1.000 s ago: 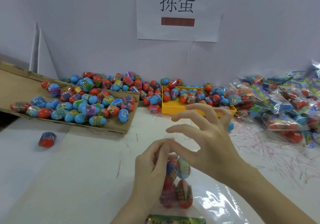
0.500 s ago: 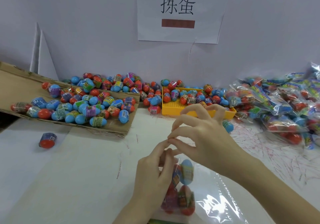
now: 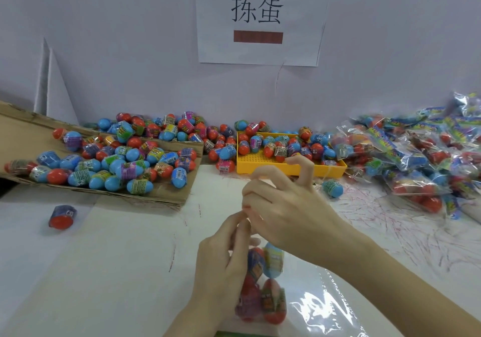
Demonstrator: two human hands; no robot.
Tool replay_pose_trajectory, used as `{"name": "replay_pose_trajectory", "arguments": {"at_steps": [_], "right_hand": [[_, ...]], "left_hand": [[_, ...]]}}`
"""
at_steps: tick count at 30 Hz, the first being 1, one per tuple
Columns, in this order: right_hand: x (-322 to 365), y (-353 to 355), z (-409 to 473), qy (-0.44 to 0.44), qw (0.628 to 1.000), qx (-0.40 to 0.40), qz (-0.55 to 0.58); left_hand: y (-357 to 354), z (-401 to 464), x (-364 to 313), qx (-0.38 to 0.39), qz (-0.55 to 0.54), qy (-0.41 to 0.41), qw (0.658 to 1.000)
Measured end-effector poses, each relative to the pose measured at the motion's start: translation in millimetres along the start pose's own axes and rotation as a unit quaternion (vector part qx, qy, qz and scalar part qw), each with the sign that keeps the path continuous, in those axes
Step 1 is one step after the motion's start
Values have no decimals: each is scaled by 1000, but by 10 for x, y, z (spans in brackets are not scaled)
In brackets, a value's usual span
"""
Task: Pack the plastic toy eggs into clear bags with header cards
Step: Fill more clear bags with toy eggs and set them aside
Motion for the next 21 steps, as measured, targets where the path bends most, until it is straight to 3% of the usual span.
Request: {"name": "replay_pose_trajectory", "arguments": {"at_steps": [4, 8, 13, 16, 21], "right_hand": [[-63, -51, -48, -27, 995, -10, 99], [-155, -63, 8, -45, 988, 14, 144], [-265, -201, 60, -84, 953, 131, 261], [-196, -259, 41, -41, 951, 191, 238], [-45, -5, 101, 40, 994, 92, 51]], "left_hand": [[20, 10, 34, -8, -40, 25, 999], [-43, -1, -82, 25, 81, -52, 995], [-73, 13, -133, 38, 110, -77, 990], [-56, 10, -137, 25, 135, -99, 986], [-47, 0, -199, 17, 157, -135, 978]]}}
Point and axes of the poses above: each hand's wrist, its own z-axis towards the middle knuckle, its own y-axis out of the back of the hand, x = y × z, the point moved 9 cm from there along z, towards the middle knuckle, and after that the axes turned 15 degrees about -z, right-handed, at the moved point
